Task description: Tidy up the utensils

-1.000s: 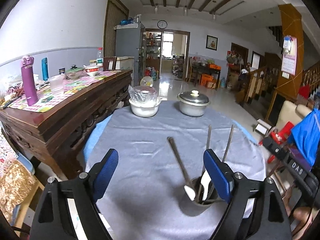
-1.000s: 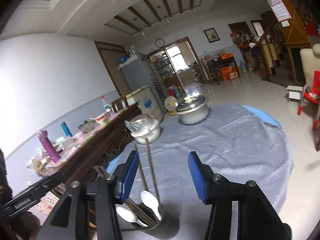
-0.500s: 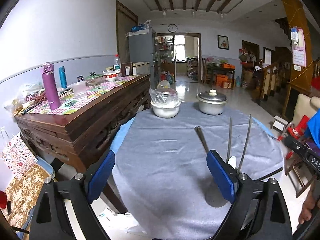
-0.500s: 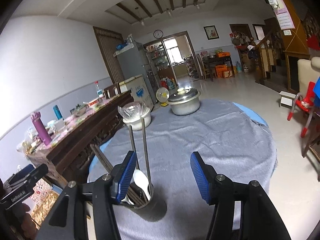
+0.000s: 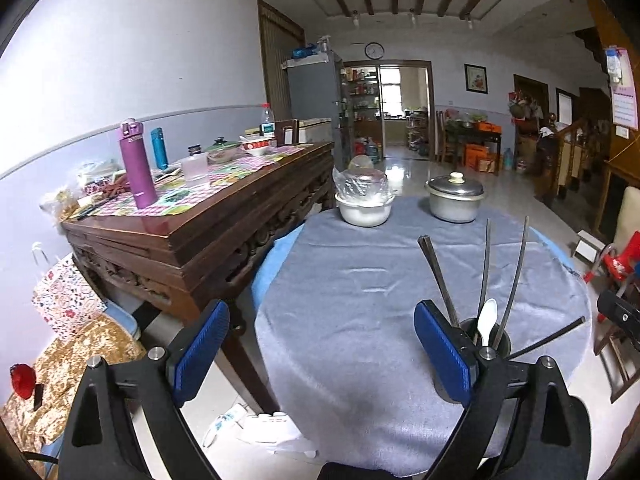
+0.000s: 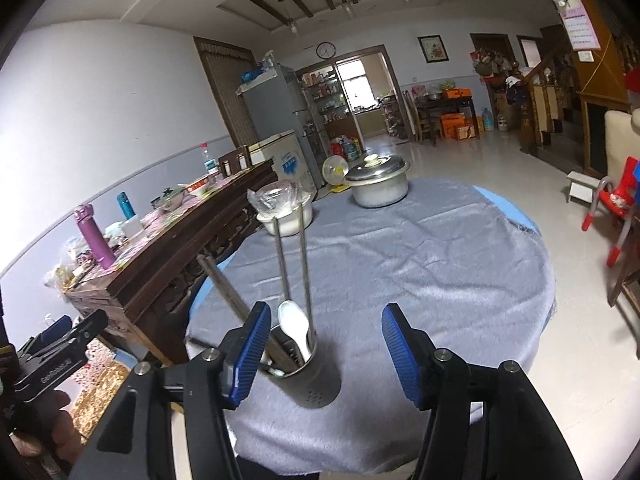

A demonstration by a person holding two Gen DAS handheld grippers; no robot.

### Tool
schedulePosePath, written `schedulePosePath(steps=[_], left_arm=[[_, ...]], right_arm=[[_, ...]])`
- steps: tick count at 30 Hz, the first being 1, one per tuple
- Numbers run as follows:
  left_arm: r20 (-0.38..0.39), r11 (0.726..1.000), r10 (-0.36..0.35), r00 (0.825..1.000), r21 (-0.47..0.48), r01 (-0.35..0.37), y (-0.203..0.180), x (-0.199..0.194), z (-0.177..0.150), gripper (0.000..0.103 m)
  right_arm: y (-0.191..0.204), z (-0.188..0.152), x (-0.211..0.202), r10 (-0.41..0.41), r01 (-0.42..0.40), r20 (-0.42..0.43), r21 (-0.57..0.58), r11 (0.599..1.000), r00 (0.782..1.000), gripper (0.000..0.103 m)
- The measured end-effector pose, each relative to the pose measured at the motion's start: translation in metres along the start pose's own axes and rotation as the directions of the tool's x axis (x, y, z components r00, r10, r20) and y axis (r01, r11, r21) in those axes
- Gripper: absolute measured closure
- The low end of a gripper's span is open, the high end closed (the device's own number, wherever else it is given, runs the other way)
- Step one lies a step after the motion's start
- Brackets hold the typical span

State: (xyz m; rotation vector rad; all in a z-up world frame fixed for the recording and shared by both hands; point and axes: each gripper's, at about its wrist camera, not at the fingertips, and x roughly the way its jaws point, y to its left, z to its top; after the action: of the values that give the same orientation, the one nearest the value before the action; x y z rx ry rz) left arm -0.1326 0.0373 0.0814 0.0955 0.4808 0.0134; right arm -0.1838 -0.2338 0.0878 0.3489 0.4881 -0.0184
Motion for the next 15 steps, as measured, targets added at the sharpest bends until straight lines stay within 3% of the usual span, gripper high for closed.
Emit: schedulePosePath(steps=[5, 9, 15], left_arm=[[0.009, 0.998, 0.001, 1.0, 0.06, -0.001, -0.012, -0.013, -0.005, 0.009], [0.006, 0.997, 0.014, 1.0, 0.073, -0.014, -0.013, -0.017, -0.01, 0.009], [-0.019, 0.998, -0.005, 1.0, 0.063, 0.007, -0.009, -0.02, -0.016, 0.009]], right_arm=[[0.016, -0.015, -0.02, -0.007, 0.007, 0.007, -0.068, 0.998, 1.0, 0.041], [0.024, -0.028, -0.033, -0.01, 0.011, 0.004, -0.059, 0.998, 1.0, 0.04], [0.042, -0.038, -0.038, -0.075, 0.075, 0.004, -0.091, 0.993, 0.997, 0.04]])
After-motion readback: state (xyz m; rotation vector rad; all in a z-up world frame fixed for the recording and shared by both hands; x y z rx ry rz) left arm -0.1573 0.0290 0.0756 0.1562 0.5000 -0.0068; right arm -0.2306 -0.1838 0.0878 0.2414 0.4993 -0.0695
